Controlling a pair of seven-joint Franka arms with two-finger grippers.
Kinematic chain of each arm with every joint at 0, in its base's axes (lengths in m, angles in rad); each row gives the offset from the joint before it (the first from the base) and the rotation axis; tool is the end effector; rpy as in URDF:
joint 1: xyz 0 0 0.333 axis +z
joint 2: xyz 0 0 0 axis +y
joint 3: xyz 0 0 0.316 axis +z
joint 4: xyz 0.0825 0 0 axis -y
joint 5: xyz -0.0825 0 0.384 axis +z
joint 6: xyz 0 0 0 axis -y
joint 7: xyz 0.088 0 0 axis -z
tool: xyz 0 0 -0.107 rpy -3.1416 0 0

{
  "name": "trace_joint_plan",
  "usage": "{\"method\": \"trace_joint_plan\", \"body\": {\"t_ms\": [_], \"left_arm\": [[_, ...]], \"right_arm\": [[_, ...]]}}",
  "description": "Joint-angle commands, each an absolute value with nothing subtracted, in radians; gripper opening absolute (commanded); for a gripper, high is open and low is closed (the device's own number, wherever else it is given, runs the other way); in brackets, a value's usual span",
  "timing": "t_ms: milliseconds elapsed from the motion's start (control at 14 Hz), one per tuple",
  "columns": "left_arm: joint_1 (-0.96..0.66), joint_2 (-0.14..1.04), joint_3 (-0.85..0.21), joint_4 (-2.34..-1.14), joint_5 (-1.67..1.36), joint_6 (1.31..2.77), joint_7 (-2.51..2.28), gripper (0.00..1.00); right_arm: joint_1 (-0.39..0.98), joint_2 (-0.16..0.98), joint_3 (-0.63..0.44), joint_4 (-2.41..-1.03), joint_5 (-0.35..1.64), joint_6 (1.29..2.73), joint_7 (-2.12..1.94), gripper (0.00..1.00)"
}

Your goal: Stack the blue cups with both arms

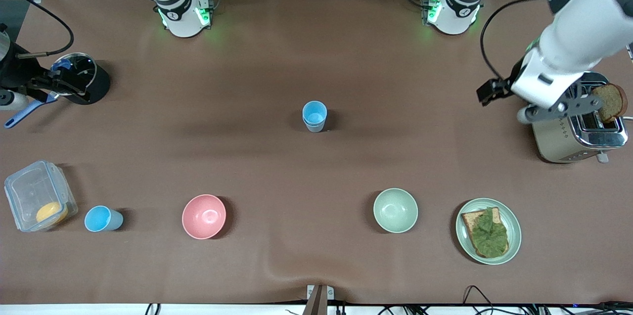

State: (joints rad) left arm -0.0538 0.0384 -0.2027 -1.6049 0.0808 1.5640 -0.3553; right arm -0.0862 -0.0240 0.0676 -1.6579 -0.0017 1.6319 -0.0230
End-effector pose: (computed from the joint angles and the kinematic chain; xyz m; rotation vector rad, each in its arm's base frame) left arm 0.5469 -0.1324 0.5871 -3.0437 -0.1462 0.0806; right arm 0.5510 -0.0100 0.6018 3.1383 0.0070 -0.0033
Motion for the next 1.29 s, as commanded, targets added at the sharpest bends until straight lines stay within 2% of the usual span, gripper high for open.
{"method": "trace_joint_plan", "body": {"t_ms": [0, 214, 1214], "left_arm": [[-0.058, -0.026, -0.155, -1.638, 0.051, 1.527, -0.221, 1.0], [-0.072, -0.043, -0.063, -1.618, 0.009, 1.499, -0.065, 1.0], [-0.064, -0.032, -0.067, -1.575, -0.026, 1.462, -0.074, 1.0]], "right_arm": [[-0.084, -0.038, 0.066, -1.667, 0.012, 1.632, -0.025, 1.0], [-0.084, -0.038, 0.067, -1.667, 0.012, 1.634, -0.025, 1.0], [-0.058, -0.038, 0.067, -1.666, 0.012, 1.621, -0.014, 1.0]]}}
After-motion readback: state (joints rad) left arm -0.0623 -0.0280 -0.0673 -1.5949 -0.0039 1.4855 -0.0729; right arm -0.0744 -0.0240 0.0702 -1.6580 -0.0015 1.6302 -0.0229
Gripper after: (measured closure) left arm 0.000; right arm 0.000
